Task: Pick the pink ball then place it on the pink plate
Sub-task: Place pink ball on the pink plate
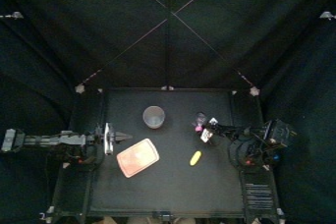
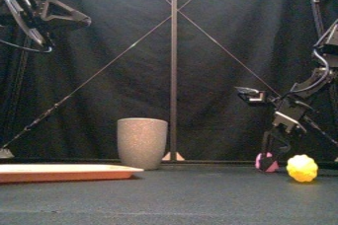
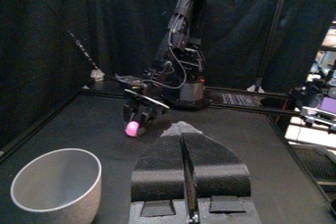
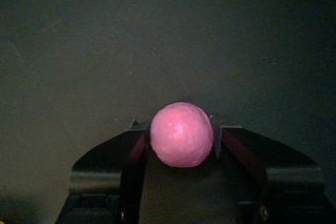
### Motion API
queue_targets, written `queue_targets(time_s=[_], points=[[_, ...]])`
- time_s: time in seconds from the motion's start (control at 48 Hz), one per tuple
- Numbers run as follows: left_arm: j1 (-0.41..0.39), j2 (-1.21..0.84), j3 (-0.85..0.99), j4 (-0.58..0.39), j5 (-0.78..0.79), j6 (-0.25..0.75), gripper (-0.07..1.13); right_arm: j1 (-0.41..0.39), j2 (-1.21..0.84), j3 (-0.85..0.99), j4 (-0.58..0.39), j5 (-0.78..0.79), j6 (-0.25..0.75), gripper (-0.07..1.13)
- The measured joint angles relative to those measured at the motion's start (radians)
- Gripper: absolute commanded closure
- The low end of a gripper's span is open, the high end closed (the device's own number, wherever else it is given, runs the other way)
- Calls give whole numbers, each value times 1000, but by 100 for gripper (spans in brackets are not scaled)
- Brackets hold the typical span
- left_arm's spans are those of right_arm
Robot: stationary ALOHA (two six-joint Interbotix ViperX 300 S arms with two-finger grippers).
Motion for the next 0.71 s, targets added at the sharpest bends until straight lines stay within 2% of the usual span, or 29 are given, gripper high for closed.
queue_targets(time_s=[0.104, 0.208, 0.229, 0.312, 0.438, 0.562, 0.708], points=[[-2, 0, 3, 2, 0, 0, 101, 14, 2, -20, 3, 2, 2, 34], [-2, 0, 5, -3, -2, 0, 101, 69, 0, -57, 11, 2, 5, 34], [-2, 0, 5, -5, -2, 0, 101, 115, -2, -84, 11, 2, 3, 35], [-2, -2, 6, -6, -2, 0, 101, 215, 0, -146, 12, 2, 0, 34], [0, 0, 6, -6, -2, 0, 101, 336, 41, -259, 14, 2, 3, 34], [2, -2, 6, -6, -3, 0, 101, 426, 129, -387, 15, -2, 0, 34], [11, 0, 9, -6, -12, 0, 101, 482, 267, -558, 8, -3, 0, 34]])
